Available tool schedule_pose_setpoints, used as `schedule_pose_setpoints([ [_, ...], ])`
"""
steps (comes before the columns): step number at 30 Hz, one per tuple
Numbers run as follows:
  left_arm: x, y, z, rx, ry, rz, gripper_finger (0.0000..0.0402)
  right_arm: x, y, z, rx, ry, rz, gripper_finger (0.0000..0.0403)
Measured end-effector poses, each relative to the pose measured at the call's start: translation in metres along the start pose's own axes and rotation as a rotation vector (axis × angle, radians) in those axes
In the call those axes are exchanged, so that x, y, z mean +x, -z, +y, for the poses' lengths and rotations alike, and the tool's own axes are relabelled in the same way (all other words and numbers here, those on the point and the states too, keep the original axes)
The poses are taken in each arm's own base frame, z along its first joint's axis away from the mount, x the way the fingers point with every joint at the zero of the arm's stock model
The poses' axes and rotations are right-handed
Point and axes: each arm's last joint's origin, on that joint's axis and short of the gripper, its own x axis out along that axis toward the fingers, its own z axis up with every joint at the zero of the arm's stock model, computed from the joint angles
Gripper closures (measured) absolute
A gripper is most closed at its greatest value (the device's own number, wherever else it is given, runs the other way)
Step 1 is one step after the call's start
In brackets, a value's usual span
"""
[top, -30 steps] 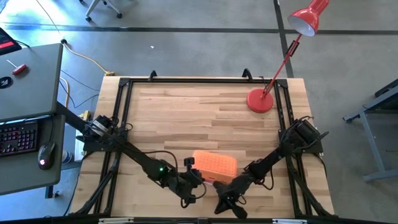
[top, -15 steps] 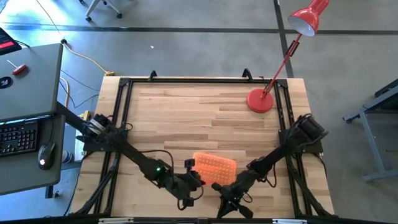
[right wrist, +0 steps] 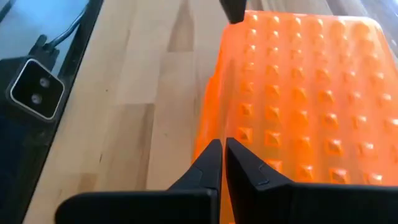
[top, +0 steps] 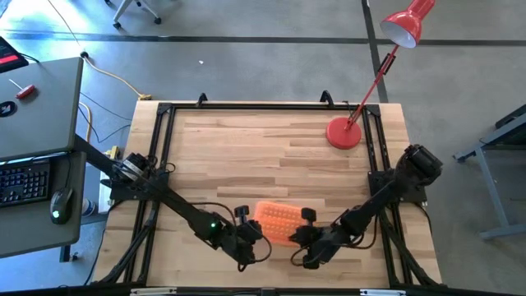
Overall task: Pick & place school supplies into a supply box
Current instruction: Close the supply box, then return to Home Position
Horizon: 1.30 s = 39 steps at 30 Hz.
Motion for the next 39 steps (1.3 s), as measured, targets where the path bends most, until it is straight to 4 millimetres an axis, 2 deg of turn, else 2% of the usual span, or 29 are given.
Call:
schedule_pose_setpoints([
  [8, 0.018, -0.001, 0.01, -0.052, -0.012, 0.044, 0.0391, -0.003, 0.012, -0.002, -0.001, 0.062, 0.082, 0.0403],
  [12, 0.022, -0.007, 0.015, -0.016, 0.008, 0.024, 0.0371, -0.002, 0.016, -0.009, -0.171, 0.077, 0.166, 0.0403],
  [15, 0.025, -0.011, 0.019, -0.01, 0.025, 0.026, 0.0374, 0.002, 0.013, -0.016, -0.285, 0.059, 0.189, 0.0403],
  [19, 0.028, -0.015, 0.026, -0.028, 0.037, 0.034, 0.0392, 0.007, 0.005, -0.03, -0.339, -0.009, 0.235, 0.0403],
  [24, 0.029, -0.017, 0.031, -0.037, -0.008, 0.012, 0.0373, 0.006, -0.008, -0.046, -0.369, -0.051, 0.235, 0.0403],
  [27, 0.028, -0.019, 0.032, -0.037, -0.021, -0.005, 0.0368, -0.005, -0.021, -0.05, -0.369, -0.043, 0.169, 0.0403],
  [32, 0.014, -0.029, 0.033, -0.036, 0.001, -0.045, 0.0392, -0.036, -0.043, -0.054, -0.35, -0.058, 0.052, 0.0403],
  [35, 0.005, -0.033, 0.037, -0.033, -0.01, -0.068, 0.0386, -0.052, -0.049, -0.053, -0.299, -0.09, 0.021, 0.0403],
  [39, -0.028, -0.044, 0.041, -0.037, -0.026, -0.123, 0.0365, -0.075, -0.052, -0.044, -0.262, -0.122, -0.027, 0.0403],
])
